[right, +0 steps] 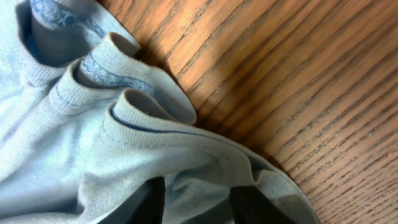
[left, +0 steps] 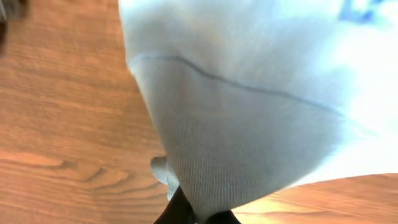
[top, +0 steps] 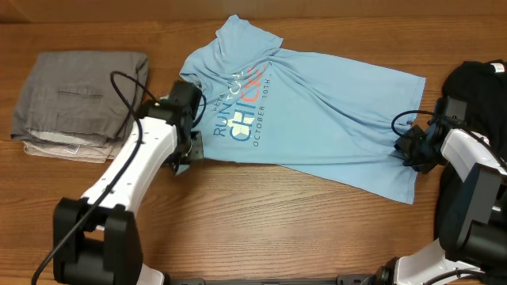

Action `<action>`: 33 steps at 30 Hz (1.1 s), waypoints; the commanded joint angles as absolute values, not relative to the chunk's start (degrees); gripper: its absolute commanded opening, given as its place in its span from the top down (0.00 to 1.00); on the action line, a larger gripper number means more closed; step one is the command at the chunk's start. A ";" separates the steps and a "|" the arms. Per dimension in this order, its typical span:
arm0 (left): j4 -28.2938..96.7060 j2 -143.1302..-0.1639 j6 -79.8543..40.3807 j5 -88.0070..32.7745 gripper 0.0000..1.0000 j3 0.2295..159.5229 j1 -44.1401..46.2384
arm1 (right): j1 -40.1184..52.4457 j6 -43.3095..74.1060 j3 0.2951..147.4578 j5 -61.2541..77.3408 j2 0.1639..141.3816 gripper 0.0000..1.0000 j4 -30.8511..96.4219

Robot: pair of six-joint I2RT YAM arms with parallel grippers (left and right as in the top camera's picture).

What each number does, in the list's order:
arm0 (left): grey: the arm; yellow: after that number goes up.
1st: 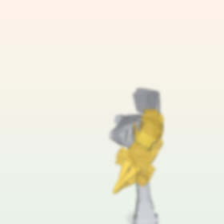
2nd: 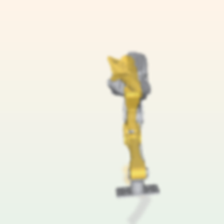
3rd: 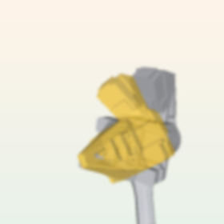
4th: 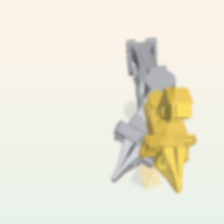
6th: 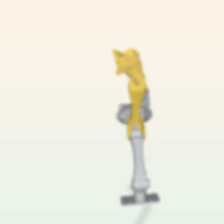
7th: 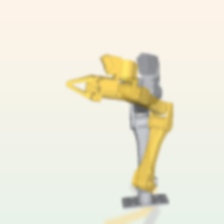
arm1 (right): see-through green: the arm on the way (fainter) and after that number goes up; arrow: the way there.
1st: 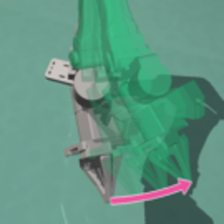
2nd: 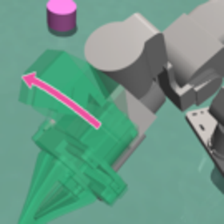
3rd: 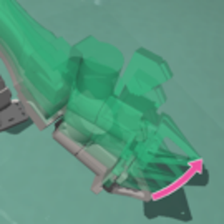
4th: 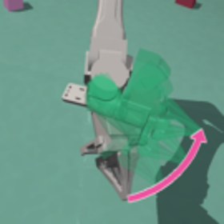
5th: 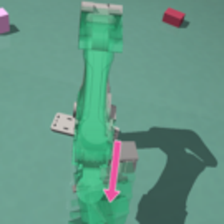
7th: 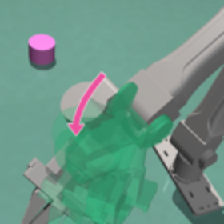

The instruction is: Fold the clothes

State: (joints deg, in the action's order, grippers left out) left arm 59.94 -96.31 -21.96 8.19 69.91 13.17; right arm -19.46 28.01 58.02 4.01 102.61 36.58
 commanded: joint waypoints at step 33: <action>40.47 -100.03 -19.51 8.88 0.36 76.42 13.43 | -19.46 27.79 57.39 4.40 104.49 0.59 38.00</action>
State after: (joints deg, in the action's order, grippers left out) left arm 38.26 -100.38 -20.78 8.84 72.31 13.17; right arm -19.46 27.99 58.08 4.23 102.61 37.08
